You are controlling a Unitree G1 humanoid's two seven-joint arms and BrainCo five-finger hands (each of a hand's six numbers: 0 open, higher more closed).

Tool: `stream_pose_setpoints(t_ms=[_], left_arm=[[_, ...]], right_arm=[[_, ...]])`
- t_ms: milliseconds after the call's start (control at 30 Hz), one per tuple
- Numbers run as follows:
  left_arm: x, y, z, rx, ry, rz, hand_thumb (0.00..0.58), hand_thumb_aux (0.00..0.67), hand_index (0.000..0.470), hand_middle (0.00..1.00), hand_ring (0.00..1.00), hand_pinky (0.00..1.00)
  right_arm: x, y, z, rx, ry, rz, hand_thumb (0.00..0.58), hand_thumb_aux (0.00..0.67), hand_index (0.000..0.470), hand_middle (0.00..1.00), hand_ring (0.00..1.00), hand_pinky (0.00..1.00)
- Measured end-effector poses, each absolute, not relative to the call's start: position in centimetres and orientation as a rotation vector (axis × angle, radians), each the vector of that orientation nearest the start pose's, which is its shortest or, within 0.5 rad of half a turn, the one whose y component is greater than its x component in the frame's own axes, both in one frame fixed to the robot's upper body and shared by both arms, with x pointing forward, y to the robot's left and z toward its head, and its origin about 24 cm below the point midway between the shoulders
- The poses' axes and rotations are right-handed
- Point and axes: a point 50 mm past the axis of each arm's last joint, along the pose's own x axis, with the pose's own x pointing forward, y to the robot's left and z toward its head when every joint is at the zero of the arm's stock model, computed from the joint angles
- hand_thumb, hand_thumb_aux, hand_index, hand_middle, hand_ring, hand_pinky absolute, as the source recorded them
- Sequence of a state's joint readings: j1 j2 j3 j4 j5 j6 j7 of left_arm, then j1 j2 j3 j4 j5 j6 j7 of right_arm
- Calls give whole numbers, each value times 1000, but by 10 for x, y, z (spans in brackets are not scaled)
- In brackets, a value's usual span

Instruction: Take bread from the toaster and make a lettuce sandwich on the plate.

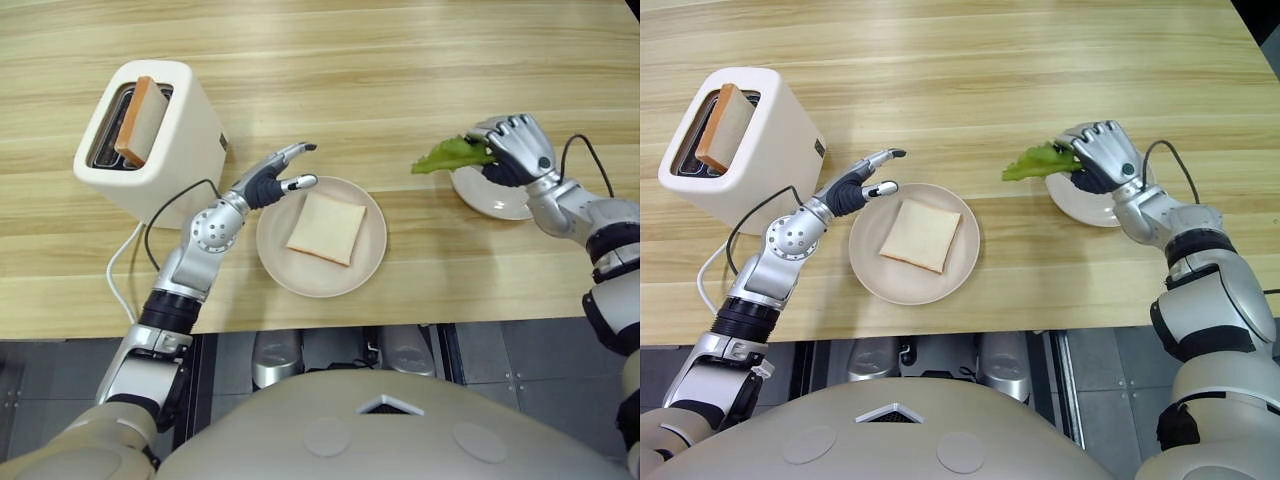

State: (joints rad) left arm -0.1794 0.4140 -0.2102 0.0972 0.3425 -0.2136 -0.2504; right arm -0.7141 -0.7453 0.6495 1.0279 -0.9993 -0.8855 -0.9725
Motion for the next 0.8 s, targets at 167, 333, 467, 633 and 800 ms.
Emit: stream_pose_setpoints(t_ms=[167,333,467,633,800], left_arm=[[277,163,114,795,-351,-366,0,0,0,0,0,0],[267,182,160,832,-501,-231,0,0,0,0,0,0],[259,204,188,934,-565,-96,0,0,0,0,0,0],[253,237,195,1053,-513,58,0,0,0,0,0,0],[253,268,174,1130,-355,152,0,0,0,0,0,0]], right_arm=[[304,-165,93,-1158,-1046,552,580,670,460,1000,1000,1000],[294,-124,88,-1058,-1103,678,580,670,460,1000,1000,1000],[290,-103,78,-1011,-1084,744,580,670,460,1000,1000,1000],[284,-86,56,-983,-988,865,580,670,460,1000,1000,1000],[287,-83,32,-1041,-812,970,0,0,0,596,596,596]])
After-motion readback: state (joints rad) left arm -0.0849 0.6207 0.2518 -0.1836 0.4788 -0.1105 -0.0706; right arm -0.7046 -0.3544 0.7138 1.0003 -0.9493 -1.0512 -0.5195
